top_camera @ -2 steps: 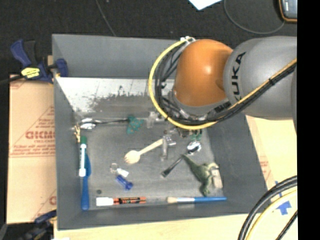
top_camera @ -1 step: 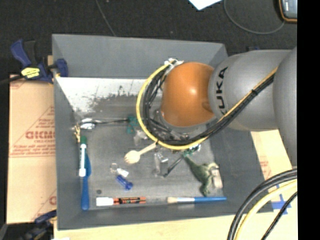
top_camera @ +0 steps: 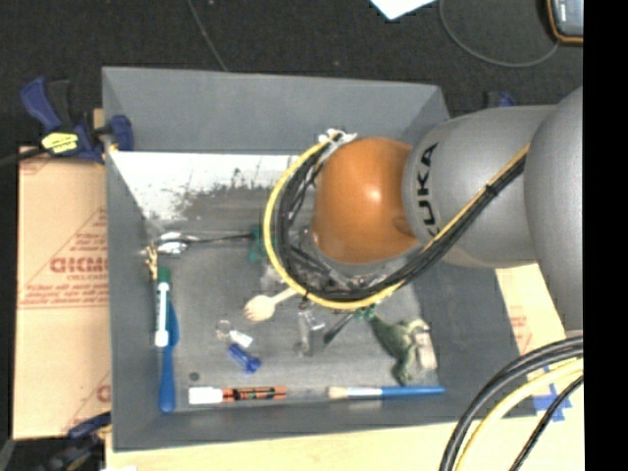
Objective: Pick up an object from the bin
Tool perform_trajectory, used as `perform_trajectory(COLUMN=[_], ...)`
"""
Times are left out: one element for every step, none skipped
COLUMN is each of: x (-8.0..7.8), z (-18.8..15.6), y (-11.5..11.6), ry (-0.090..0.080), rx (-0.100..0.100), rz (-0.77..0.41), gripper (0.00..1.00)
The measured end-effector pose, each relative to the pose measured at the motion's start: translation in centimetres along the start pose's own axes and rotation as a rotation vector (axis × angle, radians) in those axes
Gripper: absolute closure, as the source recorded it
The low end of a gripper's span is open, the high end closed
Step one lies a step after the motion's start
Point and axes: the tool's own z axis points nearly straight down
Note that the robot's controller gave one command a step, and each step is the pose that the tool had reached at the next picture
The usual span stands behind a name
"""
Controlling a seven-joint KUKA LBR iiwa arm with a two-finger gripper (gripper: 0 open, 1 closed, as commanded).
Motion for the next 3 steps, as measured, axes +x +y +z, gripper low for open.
perform_trajectory(x=[6.32, 6.11, 6.13], z=[4.16, 4.06, 4.06], y=[2.03, 2.0, 2.0], ry=[0.007, 0.0, 0.0], rx=[-0.005, -0.004, -0.004], rz=[-0.195, -0.194, -0.194], gripper=[1.0, 0.0, 0.0])
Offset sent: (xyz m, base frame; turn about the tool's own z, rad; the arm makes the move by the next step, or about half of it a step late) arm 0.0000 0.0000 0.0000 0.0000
